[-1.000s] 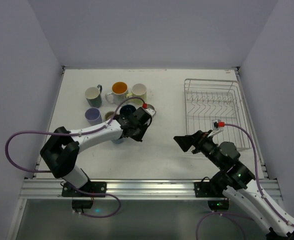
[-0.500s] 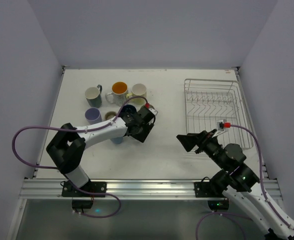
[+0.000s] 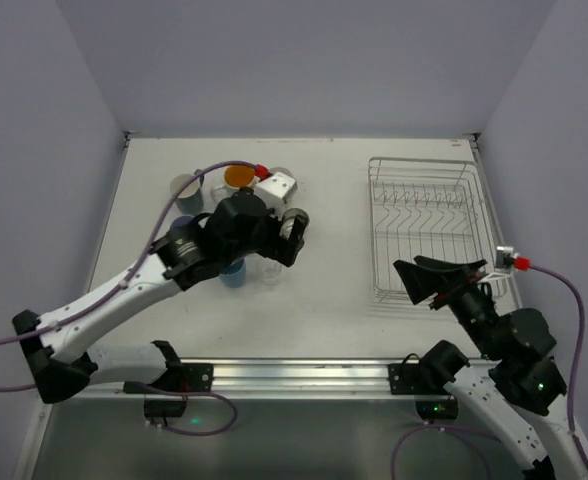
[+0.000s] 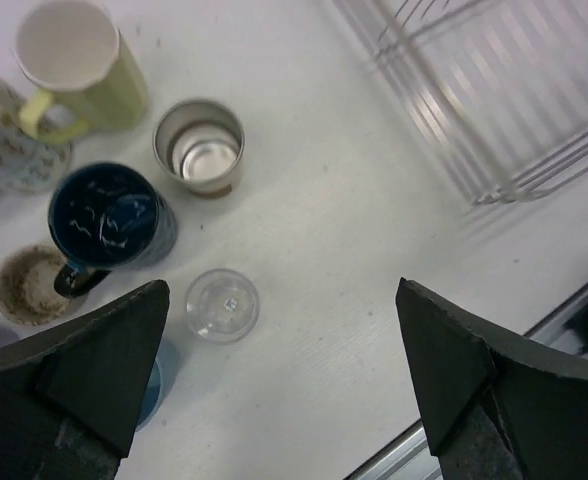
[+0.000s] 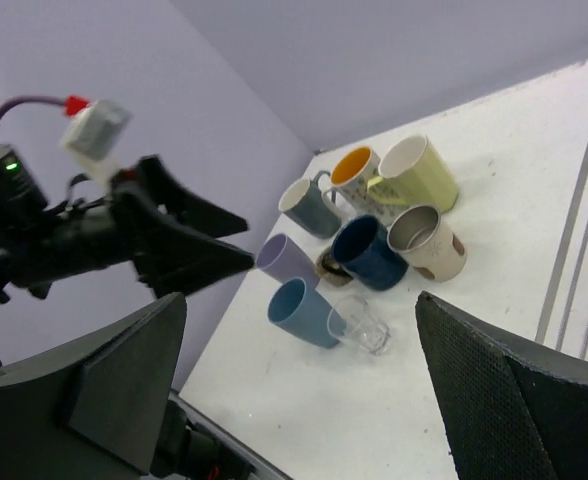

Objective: Unload the cups from the dish rack

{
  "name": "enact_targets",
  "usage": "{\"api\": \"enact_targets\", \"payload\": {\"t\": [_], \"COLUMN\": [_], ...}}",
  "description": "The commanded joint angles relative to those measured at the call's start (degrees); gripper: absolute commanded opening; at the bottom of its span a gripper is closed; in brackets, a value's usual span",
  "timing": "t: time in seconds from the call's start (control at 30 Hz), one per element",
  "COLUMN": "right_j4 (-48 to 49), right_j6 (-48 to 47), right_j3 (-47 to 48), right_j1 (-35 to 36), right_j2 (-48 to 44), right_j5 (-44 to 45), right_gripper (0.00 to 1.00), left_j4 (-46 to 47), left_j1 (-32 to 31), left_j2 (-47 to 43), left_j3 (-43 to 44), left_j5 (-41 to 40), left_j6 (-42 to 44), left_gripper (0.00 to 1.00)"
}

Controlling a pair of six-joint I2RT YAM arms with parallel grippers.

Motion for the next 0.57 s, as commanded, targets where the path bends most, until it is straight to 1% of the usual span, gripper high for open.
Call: {"api": "enact_targets", "payload": {"t": [0.0,0.1,0.2,0.37,0.53], "right_j4": [-5.1,-9.6,-11.5,-11.5,-11.0], "right_j6": [-4.0,-6.4,-7.7,-8.7,-8.4], "right_j3": [9.3,14.6,20.3,22.3,21.8], "right_j1": [0.2,0.1,0.2,0.2,0.1], "right_j2": [-0.8,-0.5,-1.8,-4.7,-3.8], "right_j5": [6.0,8.6,10.4,11.1,11.3], "right_gripper": [0.99,0.99,0.99,0.99,0.99], "left_j4": [2.2,0.9,-1.5,-2.6,-2.2], "left_j1": [-0.2,-0.2,-0.2,-0.2,-0.2], "left_j2": [-11.9,-19.4,-24.9,-31.6,-32.7], "left_j3": [3.4,4.1,6.2,8.2,7.1], "left_j5": [0.6,0.4,-3.2,-5.3,-7.7], "left_j6": [0.8,1.1,0.9,2.5,4.1], "left_gripper": [1.00,1.00,1.00,1.00,1.00]}}
